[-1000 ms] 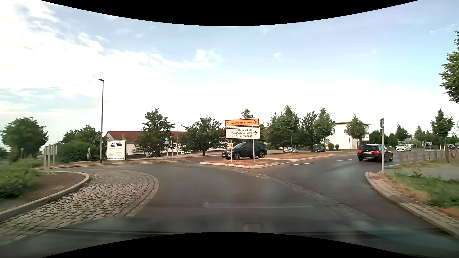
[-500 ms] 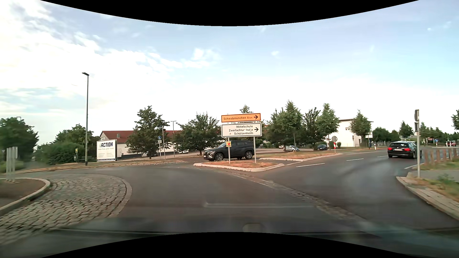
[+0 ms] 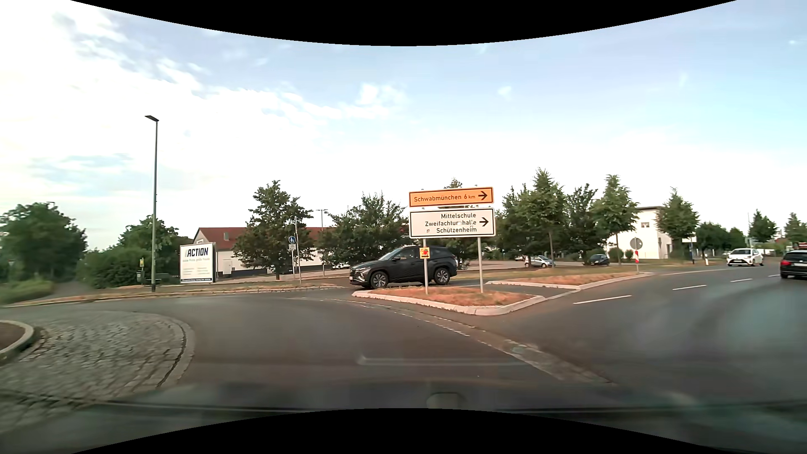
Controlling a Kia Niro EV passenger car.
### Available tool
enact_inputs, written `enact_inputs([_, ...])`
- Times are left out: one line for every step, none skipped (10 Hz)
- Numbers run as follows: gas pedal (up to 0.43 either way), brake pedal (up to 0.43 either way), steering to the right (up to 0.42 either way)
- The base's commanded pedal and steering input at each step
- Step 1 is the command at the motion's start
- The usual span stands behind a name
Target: Follow the waypoints while adhering to traffic rules and regulations
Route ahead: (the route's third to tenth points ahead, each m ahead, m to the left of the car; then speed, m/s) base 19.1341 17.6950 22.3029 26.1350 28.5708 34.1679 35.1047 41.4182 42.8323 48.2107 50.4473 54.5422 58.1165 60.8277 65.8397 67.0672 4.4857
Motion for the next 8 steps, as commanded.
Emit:
enact_inputs([0.13,0.0,-0.147])
enact_inputs([0.13,0.0,-0.164])
enact_inputs([0.138,0.0,-0.175])
enact_inputs([0.138,0.0,-0.189])
enact_inputs([0.138,0.0,-0.208])
enact_inputs([0.13,0.0,-0.221])
enact_inputs([0.13,0.0,-0.233])
enact_inputs([0.118,0.0,-0.247])
